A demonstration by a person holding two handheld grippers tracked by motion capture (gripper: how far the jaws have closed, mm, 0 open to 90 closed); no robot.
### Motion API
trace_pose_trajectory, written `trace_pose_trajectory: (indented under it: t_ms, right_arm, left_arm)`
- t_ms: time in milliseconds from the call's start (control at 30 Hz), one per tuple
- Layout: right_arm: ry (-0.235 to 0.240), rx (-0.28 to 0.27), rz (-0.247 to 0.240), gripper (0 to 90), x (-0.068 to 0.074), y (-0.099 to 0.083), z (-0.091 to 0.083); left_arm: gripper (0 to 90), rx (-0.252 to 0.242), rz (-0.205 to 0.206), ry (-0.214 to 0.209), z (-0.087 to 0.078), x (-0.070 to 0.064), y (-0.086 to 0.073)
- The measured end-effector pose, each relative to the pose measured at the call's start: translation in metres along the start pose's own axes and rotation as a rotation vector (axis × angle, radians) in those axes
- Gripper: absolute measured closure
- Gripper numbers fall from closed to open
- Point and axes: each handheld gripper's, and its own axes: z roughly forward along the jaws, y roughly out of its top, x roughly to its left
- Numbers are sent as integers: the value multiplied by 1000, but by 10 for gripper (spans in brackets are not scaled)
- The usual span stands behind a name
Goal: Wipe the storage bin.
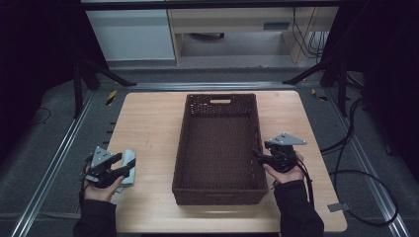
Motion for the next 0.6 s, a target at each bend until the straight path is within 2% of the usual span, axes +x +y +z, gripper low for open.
trace_pose_trajectory:
  t_ms: [100,200,333,467,600]
  right_arm:
    - [-3,-1,0,455,0,0,-1]
    - [-3,-4,2,453,0,0,-2]
    - [-5,0,1,443,0,-1,-1]
    - [-6,2,-1,431,0,-2,-1]
    - [-2,8,-6,411,1,-2,1]
  left_arm:
    - [420,41,-11,24,2,9,-6]
    - [434,69,-24,21,4,14,-12]
    - [438,125,0,53,11,14,-16]
    - [452,164,-1,45,16,17,-21]
    - [533,212,0,25,22,19,-25]
